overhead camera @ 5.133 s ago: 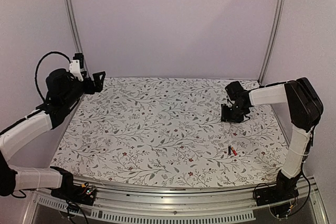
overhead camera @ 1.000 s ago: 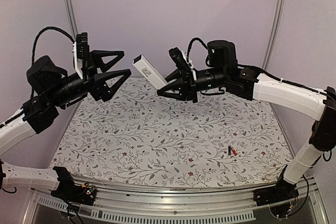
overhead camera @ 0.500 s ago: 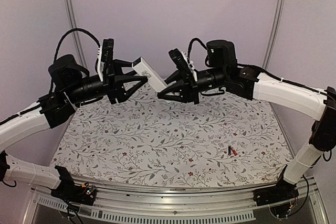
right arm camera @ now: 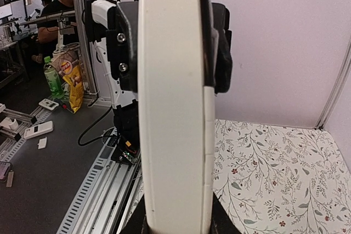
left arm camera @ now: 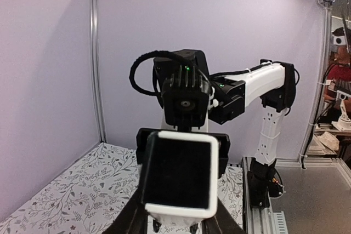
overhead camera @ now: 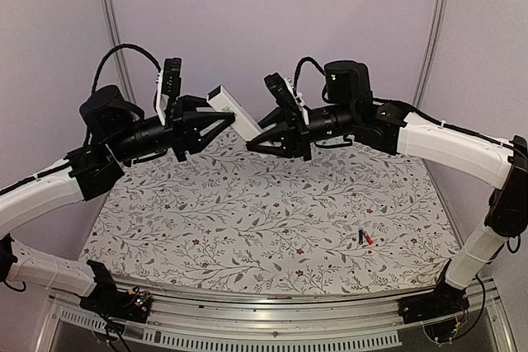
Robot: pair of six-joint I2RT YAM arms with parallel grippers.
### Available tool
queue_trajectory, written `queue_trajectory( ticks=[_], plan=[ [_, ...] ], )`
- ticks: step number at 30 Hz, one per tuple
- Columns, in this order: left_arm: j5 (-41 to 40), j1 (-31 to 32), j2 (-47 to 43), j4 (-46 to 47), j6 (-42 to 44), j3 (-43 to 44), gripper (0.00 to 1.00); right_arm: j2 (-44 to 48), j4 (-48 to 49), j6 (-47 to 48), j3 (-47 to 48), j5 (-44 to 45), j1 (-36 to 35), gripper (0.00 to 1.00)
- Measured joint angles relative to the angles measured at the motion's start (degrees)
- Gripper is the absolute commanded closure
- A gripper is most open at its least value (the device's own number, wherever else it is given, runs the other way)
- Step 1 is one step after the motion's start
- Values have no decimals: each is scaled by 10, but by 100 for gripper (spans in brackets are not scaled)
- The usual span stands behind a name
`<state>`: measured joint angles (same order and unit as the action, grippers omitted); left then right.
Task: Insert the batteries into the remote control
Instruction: Pass from the right arm to the left
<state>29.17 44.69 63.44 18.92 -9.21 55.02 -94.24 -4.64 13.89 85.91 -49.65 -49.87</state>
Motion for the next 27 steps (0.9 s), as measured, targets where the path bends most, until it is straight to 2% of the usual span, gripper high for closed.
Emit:
queue_trajectory(
  ticks=[7,8,10,11,12,14,16,18,23,27],
  plan=[
    [1,2,0,13,-10,-2,99,0,1,-6,1,3,0,90],
    [0,2,0,14,-10,-3,100,0,1,-6,1,3,0,88],
    [0,2,0,15,-12,-4,100,0,1,-6,1,3,0,81],
    [0,2,0,16,-13,-5,100,0,1,-6,1,4,0,74],
    [0,2,0,17,-14,-5,100,0,0,-7,1,5,0,61],
    [-3,2,0,18,-18,-6,100,0,0,-9,1,12,0,48],
    [-16,2,-1,18,-25,-7,100,0,3,-9,2,34,-1,43],
    [-35,2,-2,18,-35,-7,100,0,7,-11,2,63,-2,32],
    [-117,2,-14,3,-70,-7,100,9,32,-16,-11,174,-13,29],
    [-161,2,-22,-4,-90,-7,100,27,63,10,-31,295,-55,29]
  ],
)
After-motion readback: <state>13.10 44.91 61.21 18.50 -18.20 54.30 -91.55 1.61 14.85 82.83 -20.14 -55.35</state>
